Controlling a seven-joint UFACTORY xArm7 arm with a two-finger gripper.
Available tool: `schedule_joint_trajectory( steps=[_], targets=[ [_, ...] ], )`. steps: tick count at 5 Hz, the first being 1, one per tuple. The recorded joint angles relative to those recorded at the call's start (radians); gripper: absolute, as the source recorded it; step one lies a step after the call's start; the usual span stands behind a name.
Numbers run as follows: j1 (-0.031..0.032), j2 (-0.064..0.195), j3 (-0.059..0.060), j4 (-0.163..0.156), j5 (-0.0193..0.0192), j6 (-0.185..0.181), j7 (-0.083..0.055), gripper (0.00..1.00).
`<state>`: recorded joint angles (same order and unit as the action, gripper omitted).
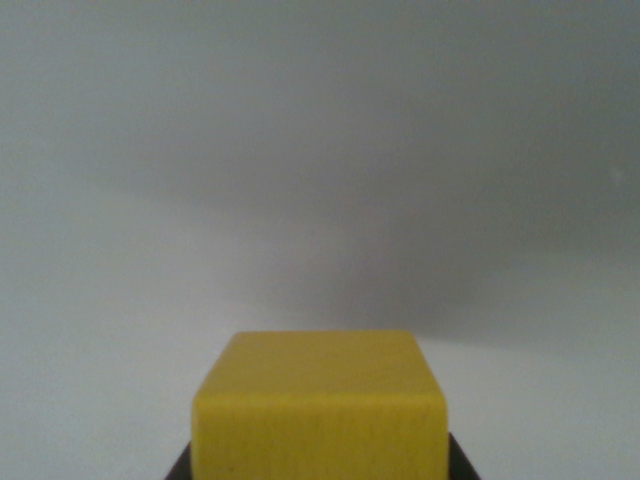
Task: Pick yellow cube
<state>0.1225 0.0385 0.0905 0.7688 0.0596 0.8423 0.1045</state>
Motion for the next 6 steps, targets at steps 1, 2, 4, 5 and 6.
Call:
schedule_joint_trajectory(
  steps=[1, 2, 4, 5, 6],
  targets=[
    [0.0, 0.0, 0.0, 0.0, 0.0, 0.0, 0.0, 1.0],
    [-0.0004, -0.017, -0.001, 0.025, 0.0002, 0.042, 0.001, 1.0],
    [-0.0008, -0.033, -0.001, 0.05, 0.0004, 0.083, 0.002, 1.0],
    [-0.0008, -0.033, -0.001, 0.05, 0.0004, 0.083, 0.002, 1.0],
    [-0.0012, -0.052, -0.002, 0.077, 0.0006, 0.129, 0.002, 1.0]
  ],
)
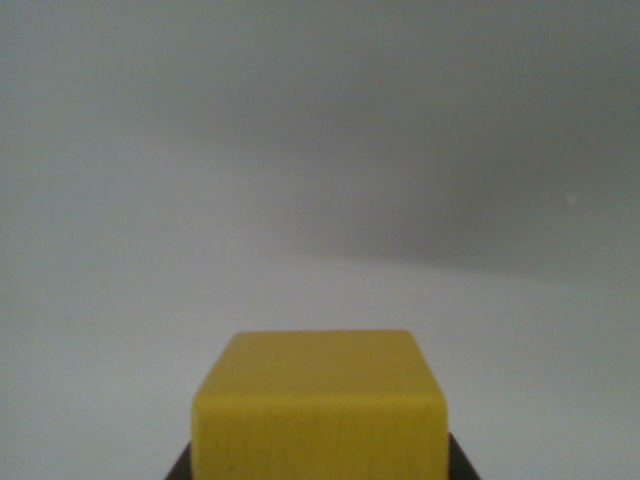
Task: Pick yellow cube
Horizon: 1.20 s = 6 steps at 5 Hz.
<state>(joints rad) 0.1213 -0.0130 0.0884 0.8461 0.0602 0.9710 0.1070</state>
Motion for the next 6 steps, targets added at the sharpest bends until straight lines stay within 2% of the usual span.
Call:
schedule_joint_trajectory(
  steps=[1, 2, 3, 4, 5, 6],
  targets=[
    [0.0, 0.0, 0.0, 0.0, 0.0, 0.0, 0.0, 1.0],
    [-0.0004, -0.019, -0.001, 0.028, 0.0002, 0.046, 0.001, 1.0],
    [-0.0004, -0.019, -0.001, 0.028, 0.0002, 0.046, 0.001, 1.0],
    [-0.0009, -0.037, -0.001, 0.056, 0.0004, 0.093, 0.002, 1.0],
    [-0.0009, -0.037, -0.001, 0.056, 0.0004, 0.093, 0.002, 1.0],
    [-0.0013, -0.056, -0.002, 0.085, 0.0007, 0.141, 0.003, 1.0]
  ],
)
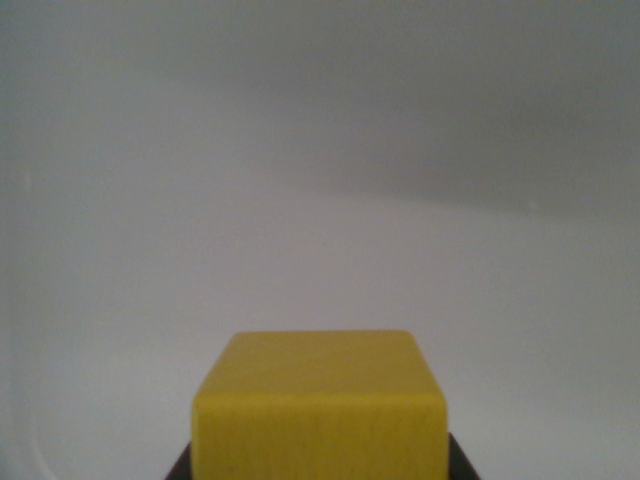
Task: Pick yellow cube
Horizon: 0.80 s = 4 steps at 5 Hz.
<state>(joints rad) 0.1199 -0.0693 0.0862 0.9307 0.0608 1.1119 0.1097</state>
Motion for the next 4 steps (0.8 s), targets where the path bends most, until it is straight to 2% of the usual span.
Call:
schedule_joint_trajectory(
  steps=[1, 2, 3, 4],
  targets=[
    [0.0, 0.0, 0.0, 0.0, 0.0, 0.0, 0.0, 1.0],
    [-0.0005, -0.019, -0.001, 0.029, 0.0002, 0.048, 0.001, 1.0],
    [-0.0005, -0.019, -0.001, 0.029, 0.0002, 0.048, 0.001, 1.0],
    [-0.0009, -0.037, -0.002, 0.056, 0.0004, 0.094, 0.002, 1.0]
  ],
)
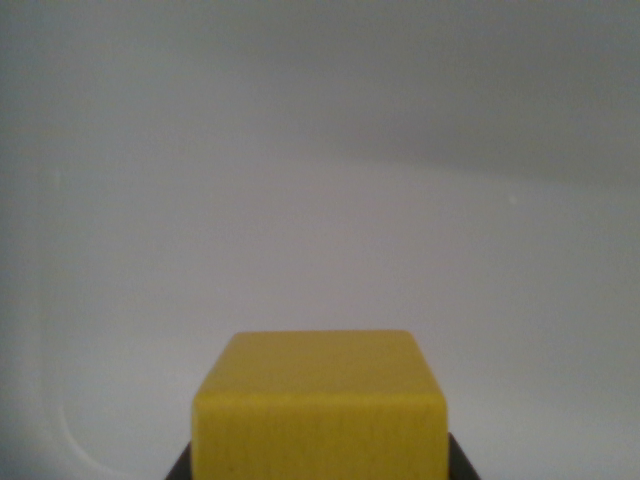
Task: Pick yellow cube
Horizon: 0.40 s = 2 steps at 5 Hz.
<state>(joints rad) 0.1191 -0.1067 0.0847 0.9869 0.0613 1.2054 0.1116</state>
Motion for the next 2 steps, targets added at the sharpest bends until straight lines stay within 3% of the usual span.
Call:
schedule_joint_trajectory(
  steps=[1, 2],
  targets=[
    [0.0, 0.0, 0.0, 0.0, 0.0, 0.0, 0.0, 1.0],
    [-0.0004, -0.018, -0.001, 0.028, 0.0002, 0.046, 0.001, 1.0]
  ],
)
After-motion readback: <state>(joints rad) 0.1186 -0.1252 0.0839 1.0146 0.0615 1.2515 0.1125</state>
